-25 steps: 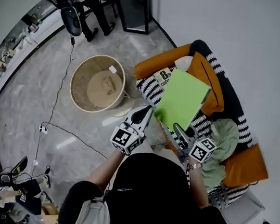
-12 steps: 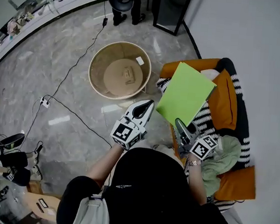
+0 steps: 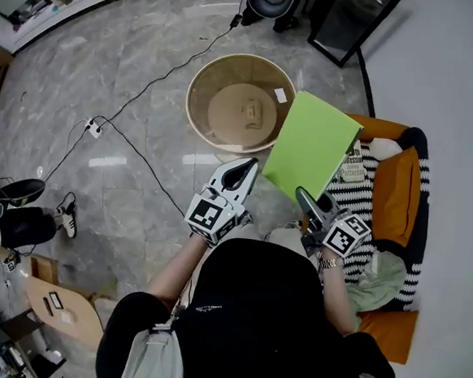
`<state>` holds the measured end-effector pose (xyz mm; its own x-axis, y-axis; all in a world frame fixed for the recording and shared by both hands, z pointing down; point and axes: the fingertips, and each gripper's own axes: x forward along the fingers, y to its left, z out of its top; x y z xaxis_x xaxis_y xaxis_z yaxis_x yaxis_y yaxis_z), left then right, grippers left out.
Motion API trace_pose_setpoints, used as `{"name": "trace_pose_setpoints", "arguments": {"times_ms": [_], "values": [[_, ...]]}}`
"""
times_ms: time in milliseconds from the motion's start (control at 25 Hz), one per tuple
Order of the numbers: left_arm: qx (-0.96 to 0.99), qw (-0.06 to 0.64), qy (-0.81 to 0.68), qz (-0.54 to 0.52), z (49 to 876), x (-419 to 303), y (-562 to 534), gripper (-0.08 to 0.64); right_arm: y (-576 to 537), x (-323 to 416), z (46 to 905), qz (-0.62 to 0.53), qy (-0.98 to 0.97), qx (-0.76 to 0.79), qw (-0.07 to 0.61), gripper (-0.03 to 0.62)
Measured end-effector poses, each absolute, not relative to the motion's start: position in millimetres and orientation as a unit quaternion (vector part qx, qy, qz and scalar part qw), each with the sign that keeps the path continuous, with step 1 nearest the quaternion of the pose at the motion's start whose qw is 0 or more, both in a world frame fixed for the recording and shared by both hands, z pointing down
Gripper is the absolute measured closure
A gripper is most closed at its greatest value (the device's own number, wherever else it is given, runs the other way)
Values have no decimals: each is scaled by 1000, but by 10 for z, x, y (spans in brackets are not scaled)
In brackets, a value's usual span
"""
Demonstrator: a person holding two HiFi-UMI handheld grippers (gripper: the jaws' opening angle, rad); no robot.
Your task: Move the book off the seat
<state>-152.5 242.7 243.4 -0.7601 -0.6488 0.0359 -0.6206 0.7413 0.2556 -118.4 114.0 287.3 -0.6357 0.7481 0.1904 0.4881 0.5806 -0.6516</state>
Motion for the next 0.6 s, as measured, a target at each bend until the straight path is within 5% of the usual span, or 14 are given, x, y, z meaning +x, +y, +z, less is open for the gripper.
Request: {"name": "trace_pose_setpoints", "arguments": {"times_ms": [600], "values": [[185,80,-972,-123,2562,-1747,3041,549,1699,-1839,3182,274,-786,-467,298,437]]}}
